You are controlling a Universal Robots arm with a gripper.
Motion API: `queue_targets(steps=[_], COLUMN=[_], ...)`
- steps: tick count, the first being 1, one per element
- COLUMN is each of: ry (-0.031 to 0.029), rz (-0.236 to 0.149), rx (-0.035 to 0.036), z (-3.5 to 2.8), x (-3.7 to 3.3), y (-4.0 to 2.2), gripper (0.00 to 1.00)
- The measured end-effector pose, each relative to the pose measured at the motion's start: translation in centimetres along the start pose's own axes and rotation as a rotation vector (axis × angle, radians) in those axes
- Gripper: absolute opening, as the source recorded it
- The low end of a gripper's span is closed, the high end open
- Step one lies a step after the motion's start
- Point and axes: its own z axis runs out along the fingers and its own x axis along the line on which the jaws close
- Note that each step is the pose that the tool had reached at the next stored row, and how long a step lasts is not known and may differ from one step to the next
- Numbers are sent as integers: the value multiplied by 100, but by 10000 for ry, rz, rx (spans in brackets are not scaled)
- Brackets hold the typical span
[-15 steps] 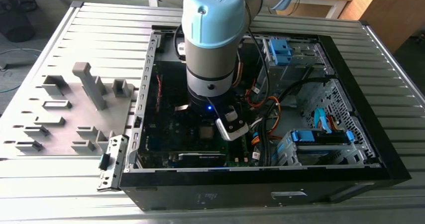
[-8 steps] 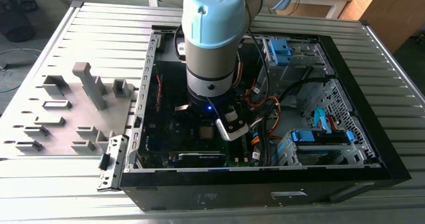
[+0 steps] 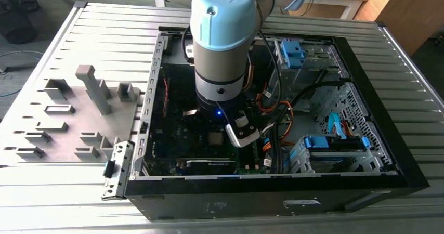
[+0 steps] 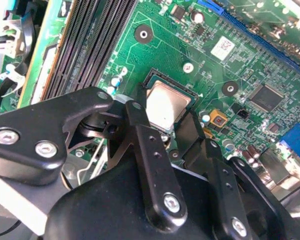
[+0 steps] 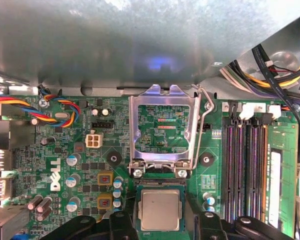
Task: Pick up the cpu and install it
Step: 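Place the cpu into insertion slot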
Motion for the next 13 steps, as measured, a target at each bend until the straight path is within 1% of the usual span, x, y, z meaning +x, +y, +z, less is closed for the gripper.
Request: queue_targets(steps=[10, 13], ry=[0, 2], rz=[1, 0], rx=[1, 5], z=[2, 10], x=[-12, -11], y=[0, -1], gripper=[47, 47])
